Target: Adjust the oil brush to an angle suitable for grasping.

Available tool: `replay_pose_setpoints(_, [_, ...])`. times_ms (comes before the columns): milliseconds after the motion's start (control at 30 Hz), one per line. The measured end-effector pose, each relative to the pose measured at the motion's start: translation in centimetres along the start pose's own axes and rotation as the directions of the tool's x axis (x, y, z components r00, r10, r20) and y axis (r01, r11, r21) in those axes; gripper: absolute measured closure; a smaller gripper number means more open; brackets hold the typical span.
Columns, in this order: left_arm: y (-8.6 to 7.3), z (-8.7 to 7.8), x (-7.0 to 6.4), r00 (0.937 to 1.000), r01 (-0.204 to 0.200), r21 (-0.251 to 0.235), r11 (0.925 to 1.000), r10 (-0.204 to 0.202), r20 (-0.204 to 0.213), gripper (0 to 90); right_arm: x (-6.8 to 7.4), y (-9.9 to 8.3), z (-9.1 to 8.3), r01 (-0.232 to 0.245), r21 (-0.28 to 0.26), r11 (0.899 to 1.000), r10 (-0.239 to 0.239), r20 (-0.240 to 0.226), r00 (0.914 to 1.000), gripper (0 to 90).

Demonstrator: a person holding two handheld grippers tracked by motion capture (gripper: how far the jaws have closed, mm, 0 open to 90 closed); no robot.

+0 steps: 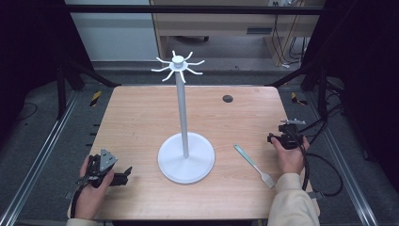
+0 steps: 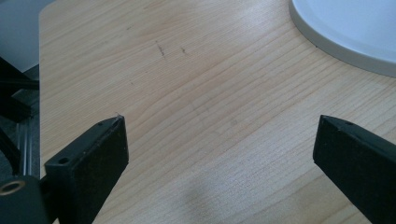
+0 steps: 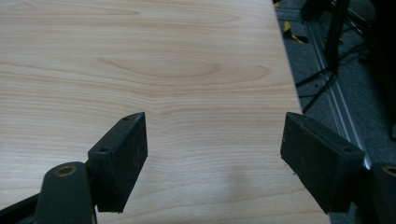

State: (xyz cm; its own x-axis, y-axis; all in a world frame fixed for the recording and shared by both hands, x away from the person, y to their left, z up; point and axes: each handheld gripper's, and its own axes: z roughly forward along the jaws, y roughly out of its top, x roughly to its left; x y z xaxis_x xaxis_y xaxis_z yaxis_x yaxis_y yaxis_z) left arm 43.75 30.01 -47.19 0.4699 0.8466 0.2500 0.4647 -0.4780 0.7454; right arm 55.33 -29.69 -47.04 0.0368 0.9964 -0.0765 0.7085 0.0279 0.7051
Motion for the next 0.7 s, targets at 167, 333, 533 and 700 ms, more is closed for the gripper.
replay_pose_setpoints(167, [0.0,0.0,-0.1,1.0,-0.006,0.002,1.0,0.006,0.002,2.9,1.4,0.1,-0.5,0.06,-0.001,0.998,-0.06,-0.049,0.997,27.1])
replay_pose_setpoints(333, [0.1,0.1,-0.2,0.9999,-0.013,0.007,0.9999,0.013,0.006,2.9,2.5,0.1,-1.0,0.105,-0.015,0.994,-0.106,-0.126,0.9864,34.4])
replay_pose_setpoints(533, [0.1,0.1,-0.2,0.9999,-0.015,0.007,0.9999,0.015,0.007,3.0,3.3,-0.1,-1.0,0.152,-0.008,0.988,-0.15,-0.182,0.9718,44.3])
replay_pose_setpoints(700, [0.1,0.1,-0.3,0.9997,-0.021,0.013,0.9997,0.021,0.009,3.0,4.1,-0.4,-1.2,0.219,-0.012,0.976,-0.216,-0.232,0.9486,56.0])
